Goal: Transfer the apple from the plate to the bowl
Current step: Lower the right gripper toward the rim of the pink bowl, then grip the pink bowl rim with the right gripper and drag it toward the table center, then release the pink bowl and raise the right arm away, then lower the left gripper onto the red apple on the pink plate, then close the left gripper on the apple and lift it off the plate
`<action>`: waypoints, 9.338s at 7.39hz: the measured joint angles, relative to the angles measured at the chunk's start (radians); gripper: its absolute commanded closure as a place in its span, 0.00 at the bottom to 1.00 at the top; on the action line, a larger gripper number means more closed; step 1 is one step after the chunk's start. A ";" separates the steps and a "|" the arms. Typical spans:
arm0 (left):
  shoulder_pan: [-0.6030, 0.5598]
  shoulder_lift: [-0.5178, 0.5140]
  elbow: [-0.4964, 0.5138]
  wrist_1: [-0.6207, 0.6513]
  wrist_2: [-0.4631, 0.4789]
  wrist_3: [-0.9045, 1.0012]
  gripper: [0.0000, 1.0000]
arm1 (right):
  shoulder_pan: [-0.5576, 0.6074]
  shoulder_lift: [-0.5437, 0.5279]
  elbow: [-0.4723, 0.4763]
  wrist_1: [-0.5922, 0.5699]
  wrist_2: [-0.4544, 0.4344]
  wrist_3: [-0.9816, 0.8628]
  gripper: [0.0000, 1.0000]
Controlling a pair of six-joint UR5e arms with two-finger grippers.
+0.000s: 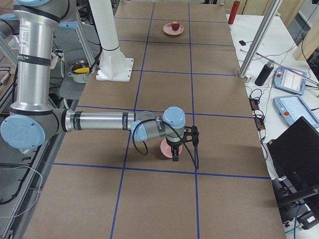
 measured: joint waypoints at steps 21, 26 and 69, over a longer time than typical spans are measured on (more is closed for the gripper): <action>0.000 0.003 -0.003 0.001 -0.005 -0.003 0.02 | -0.744 0.614 0.156 -0.112 -0.418 1.112 1.00; 0.000 0.003 -0.003 0.001 -0.005 -0.004 0.02 | -0.944 0.787 -0.011 -0.219 -0.625 1.198 1.00; 0.672 -0.470 -0.124 0.191 0.197 -0.731 1.00 | 0.074 0.098 -0.010 -0.251 -0.080 -0.362 0.00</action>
